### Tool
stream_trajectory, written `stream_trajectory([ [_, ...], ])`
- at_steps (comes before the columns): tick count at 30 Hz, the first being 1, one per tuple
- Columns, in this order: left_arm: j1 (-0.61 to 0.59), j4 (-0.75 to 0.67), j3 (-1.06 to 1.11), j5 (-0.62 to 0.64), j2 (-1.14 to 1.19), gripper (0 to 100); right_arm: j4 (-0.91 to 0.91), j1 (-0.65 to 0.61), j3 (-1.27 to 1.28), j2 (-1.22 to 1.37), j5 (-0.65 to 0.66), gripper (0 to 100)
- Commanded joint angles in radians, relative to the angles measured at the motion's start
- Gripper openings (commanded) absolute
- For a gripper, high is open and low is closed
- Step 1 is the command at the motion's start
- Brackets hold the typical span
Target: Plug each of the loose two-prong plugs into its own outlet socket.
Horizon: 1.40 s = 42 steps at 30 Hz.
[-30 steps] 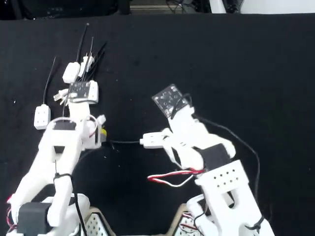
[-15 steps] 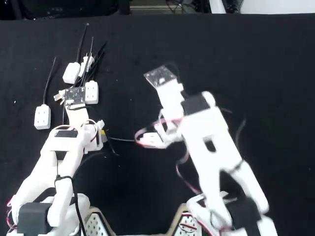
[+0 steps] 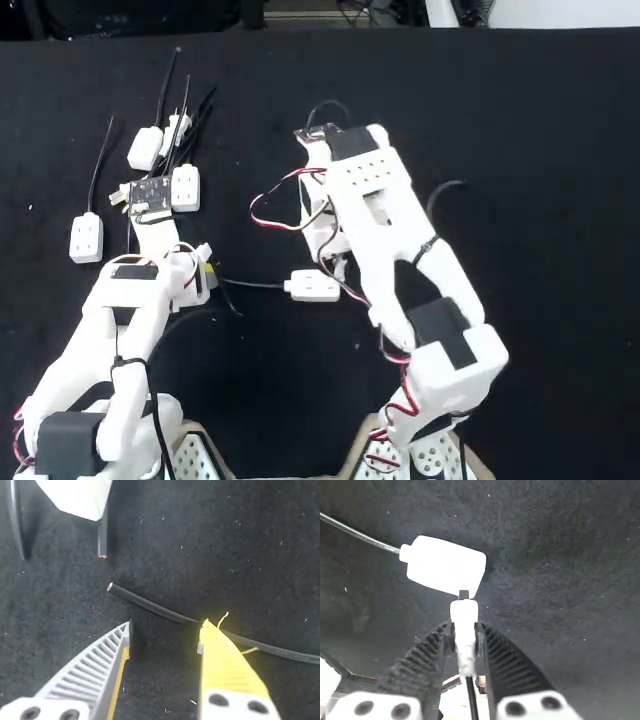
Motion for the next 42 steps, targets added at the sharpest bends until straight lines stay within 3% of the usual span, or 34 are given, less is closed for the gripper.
stream_trajectory([
  [1, -0.004, -0.015, -0.004, 0.009, -0.017, 22, 0.029, 0.002, -0.048, 0.005, -0.021, 1.1],
  [36, -0.004, -0.021, -0.004, 0.009, -0.017, 22, -0.051, -0.012, -0.107, 0.206, -0.198, 1.2],
  [42, -0.004, -0.021, -0.004, 0.009, -0.017, 22, -0.230, 0.021, 0.039, 0.128, -0.288, 1.1],
])
